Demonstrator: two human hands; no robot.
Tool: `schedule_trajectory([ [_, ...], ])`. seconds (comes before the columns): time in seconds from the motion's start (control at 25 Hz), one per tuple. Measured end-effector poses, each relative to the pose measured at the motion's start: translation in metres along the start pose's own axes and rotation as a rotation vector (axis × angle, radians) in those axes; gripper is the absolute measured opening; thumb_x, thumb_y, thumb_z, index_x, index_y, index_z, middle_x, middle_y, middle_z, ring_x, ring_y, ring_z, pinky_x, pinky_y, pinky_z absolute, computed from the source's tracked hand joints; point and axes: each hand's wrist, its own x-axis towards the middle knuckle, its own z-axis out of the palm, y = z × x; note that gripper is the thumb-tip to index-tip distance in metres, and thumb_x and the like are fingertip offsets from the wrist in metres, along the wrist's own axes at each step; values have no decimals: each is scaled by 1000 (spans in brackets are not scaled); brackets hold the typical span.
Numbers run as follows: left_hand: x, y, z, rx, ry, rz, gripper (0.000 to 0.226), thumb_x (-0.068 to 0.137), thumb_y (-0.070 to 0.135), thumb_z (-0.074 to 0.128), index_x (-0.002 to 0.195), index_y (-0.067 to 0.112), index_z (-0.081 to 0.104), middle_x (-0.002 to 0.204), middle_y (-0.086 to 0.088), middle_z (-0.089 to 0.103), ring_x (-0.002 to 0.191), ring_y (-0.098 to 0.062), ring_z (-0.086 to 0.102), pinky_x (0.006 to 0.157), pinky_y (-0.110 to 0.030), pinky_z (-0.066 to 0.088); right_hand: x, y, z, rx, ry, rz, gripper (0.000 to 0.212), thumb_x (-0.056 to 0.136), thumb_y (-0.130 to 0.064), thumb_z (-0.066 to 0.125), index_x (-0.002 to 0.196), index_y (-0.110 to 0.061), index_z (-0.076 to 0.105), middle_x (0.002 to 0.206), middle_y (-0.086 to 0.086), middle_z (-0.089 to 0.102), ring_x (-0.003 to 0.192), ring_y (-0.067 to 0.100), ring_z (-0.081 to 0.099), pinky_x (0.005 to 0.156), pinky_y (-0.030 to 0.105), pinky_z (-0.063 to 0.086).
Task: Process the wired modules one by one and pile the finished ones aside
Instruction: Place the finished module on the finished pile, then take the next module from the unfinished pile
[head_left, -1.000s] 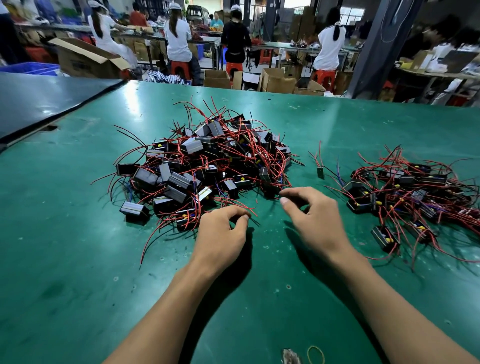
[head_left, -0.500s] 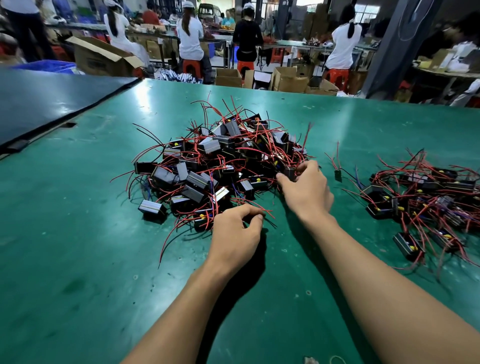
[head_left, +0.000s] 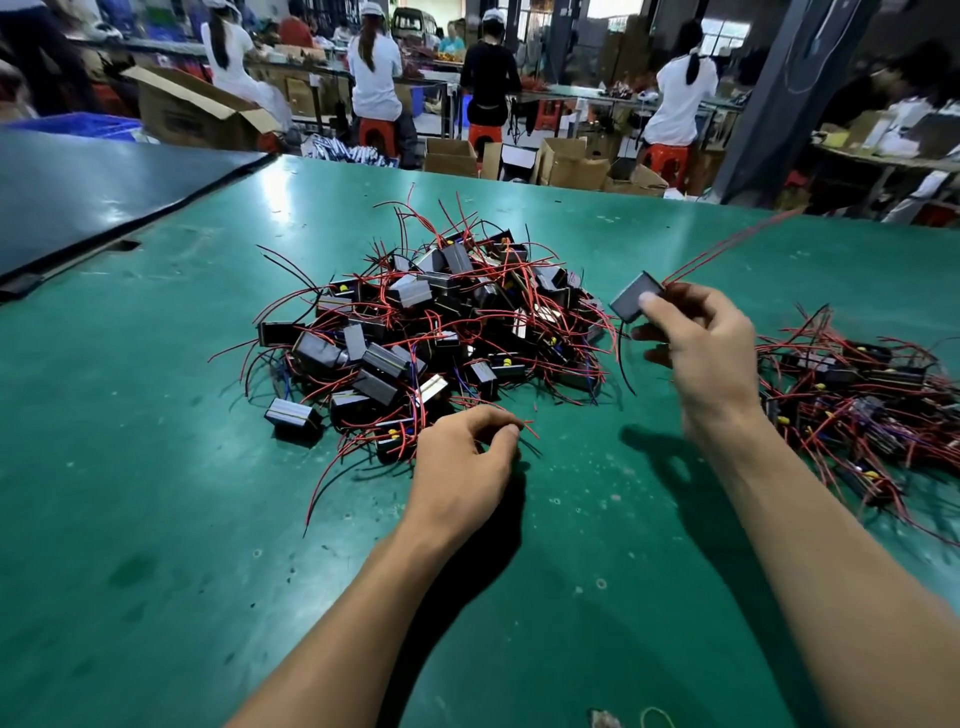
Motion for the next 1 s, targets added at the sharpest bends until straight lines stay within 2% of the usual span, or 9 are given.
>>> schedule_trajectory([
  [0.08, -1, 6, 0, -218, -35, -82, 15, 97, 21, 59, 94, 14, 72, 77, -2, 73, 53, -11, 61, 53, -20, 48, -24, -7, -7, -79, -187, -137, 19, 84, -21, 77, 99, -26, 67, 94, -3, 73, 79, 10, 68, 65, 18, 51],
  [0.2, 3, 18, 0, -725, -229, -397, 40, 101, 40, 47, 96, 6, 66, 72, -12, 70, 46, -20, 59, 43, -24, 50, -62, -6, -7, -372, -533, -378, 28, 78, -16, 80, 101, -26, 68, 95, -9, 73, 83, 4, 66, 72, 15, 48],
  [0.28, 4, 20, -1, -788, -372, -523, 49, 98, 47, 46, 97, 3, 68, 71, -12, 68, 50, -20, 61, 46, -25, 53, -77, -4, -5, -535, -684, -500, 28, 78, -10, 80, 102, -19, 71, 97, -7, 71, 89, 7, 65, 76, 21, 48],
  [0.36, 4, 19, -3, -762, -433, -559, 39, 94, 39, 56, 100, 2, 68, 73, -11, 69, 53, -19, 64, 49, -25, 55, -76, -5, -7, -538, -769, -537, 26, 79, -6, 76, 102, -16, 75, 98, -6, 73, 92, 11, 67, 79, 25, 51],
  [0.44, 4, 16, -5, -805, -395, -577, 31, 87, 30, 64, 100, 1, 66, 75, -11, 70, 58, -21, 67, 52, -25, 55, -66, -8, -7, -428, -715, -402, 22, 80, -12, 70, 97, -25, 76, 91, -10, 75, 86, 8, 70, 78, 23, 54],
  [0.6, 2, 19, -7, -888, -295, -551, 21, 91, 17, 64, 99, -2, 59, 79, -15, 70, 65, -28, 69, 57, -30, 60, -19, 11, 18, -469, -344, -120, 16, 89, -12, 65, 88, -27, 71, 72, -4, 71, 69, 19, 66, 68, 30, 52],
  [0.76, 0, 26, -7, -892, -228, -515, 23, 98, 20, 56, 103, -3, 57, 78, -14, 69, 56, -26, 66, 51, -28, 57, 21, 46, 42, -713, -172, 90, 10, 89, -15, 59, 92, -22, 66, 99, 7, 72, 101, 31, 65, 89, 33, 52],
  [0.88, 0, 29, -11, -867, -210, -503, 25, 99, 27, 55, 99, 2, 58, 85, -15, 70, 48, -22, 57, 41, -24, 45, 26, 57, 50, -984, -147, 125, 18, 83, -23, 65, 99, -26, 71, 112, 4, 71, 105, 29, 64, 80, 29, 45],
  [1.0, 1, 28, -9, -830, -185, -496, 26, 100, 24, 54, 106, -1, 57, 87, -15, 69, 43, -17, 49, 38, -21, 36, 25, 59, 57, -1026, -153, 92, 31, 78, -34, 72, 107, -25, 68, 113, 5, 65, 97, 28, 62, 75, 30, 40],
])
